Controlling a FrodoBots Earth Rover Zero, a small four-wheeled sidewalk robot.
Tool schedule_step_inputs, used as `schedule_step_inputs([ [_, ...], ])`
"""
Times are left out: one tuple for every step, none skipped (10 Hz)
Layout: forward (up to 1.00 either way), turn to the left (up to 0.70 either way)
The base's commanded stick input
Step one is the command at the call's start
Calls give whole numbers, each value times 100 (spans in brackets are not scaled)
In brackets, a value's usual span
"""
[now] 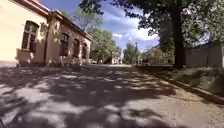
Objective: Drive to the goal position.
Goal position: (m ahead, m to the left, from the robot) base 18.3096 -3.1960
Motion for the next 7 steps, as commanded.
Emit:
schedule_step_inputs([
  [70,6],
  [70,6],
  [70,6],
  [70,6],
  [70,6],
  [70,6],
  [70,6],
])
